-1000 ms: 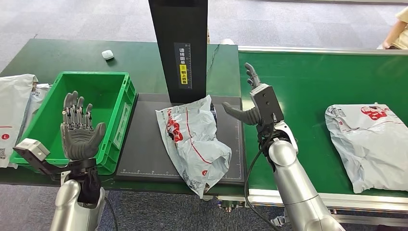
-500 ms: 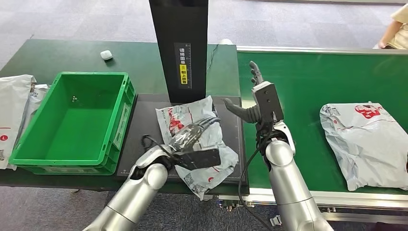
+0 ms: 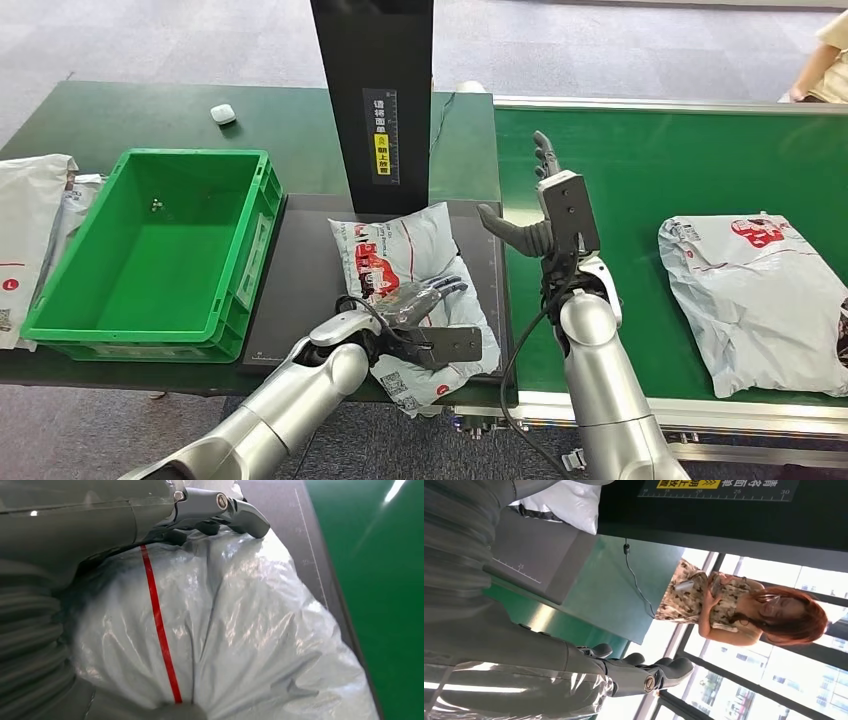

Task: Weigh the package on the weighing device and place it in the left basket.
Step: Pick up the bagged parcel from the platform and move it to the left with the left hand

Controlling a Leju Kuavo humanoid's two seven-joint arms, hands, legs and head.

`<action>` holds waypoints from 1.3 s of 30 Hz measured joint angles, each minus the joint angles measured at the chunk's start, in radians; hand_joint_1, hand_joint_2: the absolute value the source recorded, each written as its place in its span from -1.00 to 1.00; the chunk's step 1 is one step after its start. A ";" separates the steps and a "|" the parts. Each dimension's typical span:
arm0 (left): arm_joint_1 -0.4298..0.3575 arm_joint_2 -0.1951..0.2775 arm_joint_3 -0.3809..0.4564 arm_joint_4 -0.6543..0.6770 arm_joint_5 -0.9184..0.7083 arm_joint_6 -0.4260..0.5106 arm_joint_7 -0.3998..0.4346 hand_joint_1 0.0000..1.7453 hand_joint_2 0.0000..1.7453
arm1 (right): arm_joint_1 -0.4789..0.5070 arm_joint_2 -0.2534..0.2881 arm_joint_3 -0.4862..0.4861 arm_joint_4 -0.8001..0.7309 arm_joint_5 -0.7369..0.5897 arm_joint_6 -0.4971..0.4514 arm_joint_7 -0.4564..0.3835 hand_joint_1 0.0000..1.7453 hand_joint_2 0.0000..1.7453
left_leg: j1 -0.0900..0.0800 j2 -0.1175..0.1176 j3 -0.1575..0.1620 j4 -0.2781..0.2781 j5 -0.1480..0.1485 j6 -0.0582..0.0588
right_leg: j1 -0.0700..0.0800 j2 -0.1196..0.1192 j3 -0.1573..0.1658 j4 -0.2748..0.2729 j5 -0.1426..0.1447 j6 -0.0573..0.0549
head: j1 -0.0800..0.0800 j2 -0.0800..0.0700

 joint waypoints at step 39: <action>0.049 0.042 0.087 -0.186 -0.132 0.386 -0.026 1.00 1.00 | 0.134 0.002 -0.057 -0.165 0.015 -0.004 0.012 -1.00 1.00 | 0.000 0.000 0.004 0.000 0.000 0.000 | 0.000 0.000 0.004 0.000 0.000 0.000 | 0.000 0.000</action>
